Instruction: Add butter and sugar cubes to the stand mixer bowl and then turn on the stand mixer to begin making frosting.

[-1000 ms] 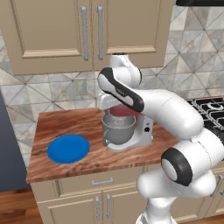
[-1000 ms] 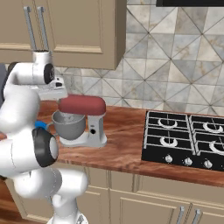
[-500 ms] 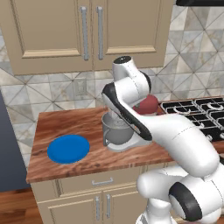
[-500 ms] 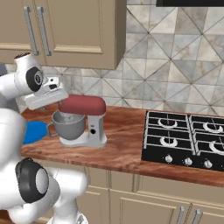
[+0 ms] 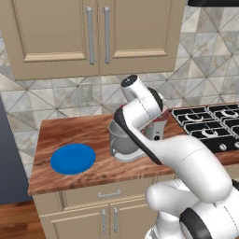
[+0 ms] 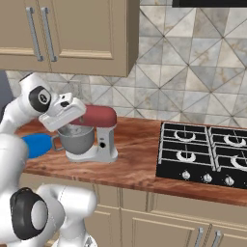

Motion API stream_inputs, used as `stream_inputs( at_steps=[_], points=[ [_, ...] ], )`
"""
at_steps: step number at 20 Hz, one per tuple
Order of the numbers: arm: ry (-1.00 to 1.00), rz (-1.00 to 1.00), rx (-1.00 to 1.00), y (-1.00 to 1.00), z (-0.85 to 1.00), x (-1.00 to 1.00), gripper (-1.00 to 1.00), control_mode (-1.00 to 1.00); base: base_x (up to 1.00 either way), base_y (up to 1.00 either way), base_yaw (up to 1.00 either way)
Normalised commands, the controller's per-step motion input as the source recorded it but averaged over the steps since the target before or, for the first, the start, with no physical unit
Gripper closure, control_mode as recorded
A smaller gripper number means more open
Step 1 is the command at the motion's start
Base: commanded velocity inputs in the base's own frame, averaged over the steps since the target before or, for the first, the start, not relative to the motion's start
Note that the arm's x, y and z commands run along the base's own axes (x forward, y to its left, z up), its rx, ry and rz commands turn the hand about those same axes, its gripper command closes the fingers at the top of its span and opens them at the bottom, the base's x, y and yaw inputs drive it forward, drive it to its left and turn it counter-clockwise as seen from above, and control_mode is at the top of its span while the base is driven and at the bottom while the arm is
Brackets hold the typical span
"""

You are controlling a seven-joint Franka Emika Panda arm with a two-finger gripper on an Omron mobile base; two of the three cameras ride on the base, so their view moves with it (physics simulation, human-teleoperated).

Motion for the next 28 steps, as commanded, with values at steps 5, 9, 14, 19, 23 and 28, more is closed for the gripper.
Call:
stream_inputs(
  at_steps=[5,9,14,19,23,28],
  points=[
    [-0.03,-0.07,-0.03,-0.46,-0.36,-0.01,-1.0,-1.0,0.0,0.0,0.0],
    [-0.14,0.0,0.0,-0.34,-0.47,-0.02,-1.0,-1.0,0.0,0.0,0.0],
    [-0.19,0.0,0.0,-0.17,-0.44,0.0,-1.0,-1.0,0.0,0.0,0.0],
    [-0.17,0.0,0.0,-0.04,-0.45,0.04,-1.0,-1.0,0.0,0.0,0.0],
    [-0.05,0.0,0.0,0.0,-0.28,0.28,-1.0,-1.0,0.0,0.0,0.0],
    [0.0,0.0,0.0,0.0,-0.18,0.39,-1.0,-1.0,0.0,0.0,0.0]
  ],
)
